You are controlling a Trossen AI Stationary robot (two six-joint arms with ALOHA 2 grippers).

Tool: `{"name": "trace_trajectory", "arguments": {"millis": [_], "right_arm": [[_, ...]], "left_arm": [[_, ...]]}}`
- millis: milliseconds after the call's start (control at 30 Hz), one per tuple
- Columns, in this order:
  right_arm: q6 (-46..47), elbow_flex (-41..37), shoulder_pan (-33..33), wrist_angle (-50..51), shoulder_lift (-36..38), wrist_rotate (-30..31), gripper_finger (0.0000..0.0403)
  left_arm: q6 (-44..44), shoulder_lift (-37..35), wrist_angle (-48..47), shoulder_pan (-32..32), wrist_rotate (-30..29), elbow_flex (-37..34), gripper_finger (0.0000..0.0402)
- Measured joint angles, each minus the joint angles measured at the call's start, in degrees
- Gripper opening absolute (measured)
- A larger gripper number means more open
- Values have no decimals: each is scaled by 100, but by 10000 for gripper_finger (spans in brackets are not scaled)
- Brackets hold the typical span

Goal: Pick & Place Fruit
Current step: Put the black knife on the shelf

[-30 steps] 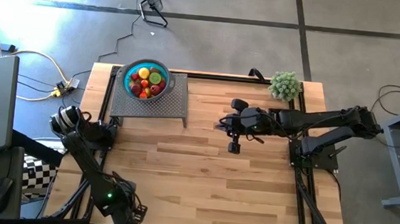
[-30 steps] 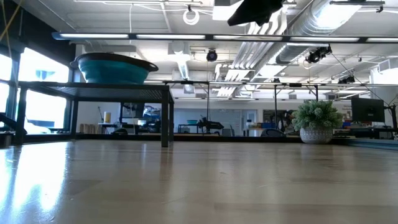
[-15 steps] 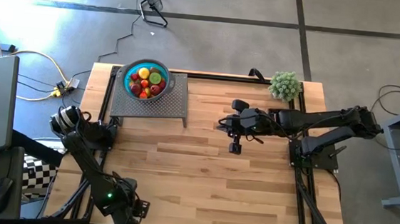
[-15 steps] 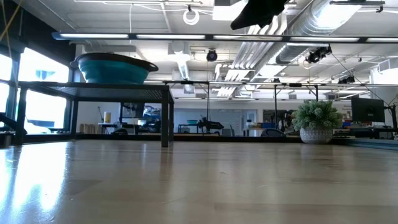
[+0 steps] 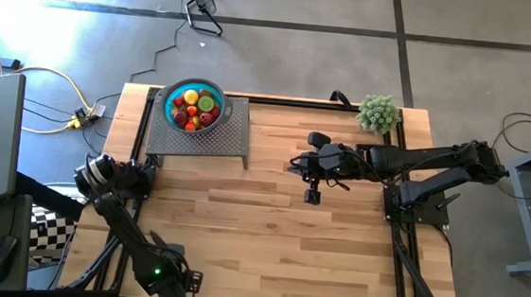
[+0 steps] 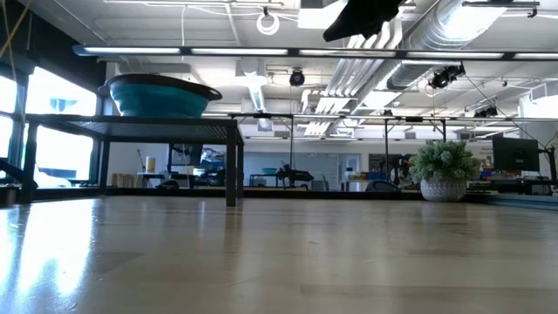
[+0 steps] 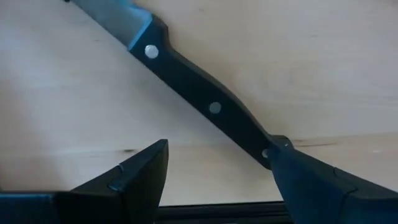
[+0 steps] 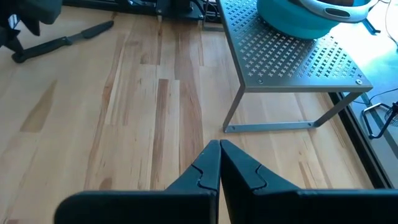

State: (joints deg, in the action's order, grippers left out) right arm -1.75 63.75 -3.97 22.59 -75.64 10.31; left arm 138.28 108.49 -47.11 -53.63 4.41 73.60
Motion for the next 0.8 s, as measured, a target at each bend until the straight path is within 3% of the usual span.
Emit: {"name": "trace_trajectory", "arguments": {"millis": [167, 800], "right_arm": [[-1, 2, 0, -7, 2, 0, 2], [-1, 2, 0, -3, 2, -2, 2]], "left_arm": [[2, 15, 71, 40, -295, 0, 274], [1, -374, 110, 350, -346, -20, 274]]}}
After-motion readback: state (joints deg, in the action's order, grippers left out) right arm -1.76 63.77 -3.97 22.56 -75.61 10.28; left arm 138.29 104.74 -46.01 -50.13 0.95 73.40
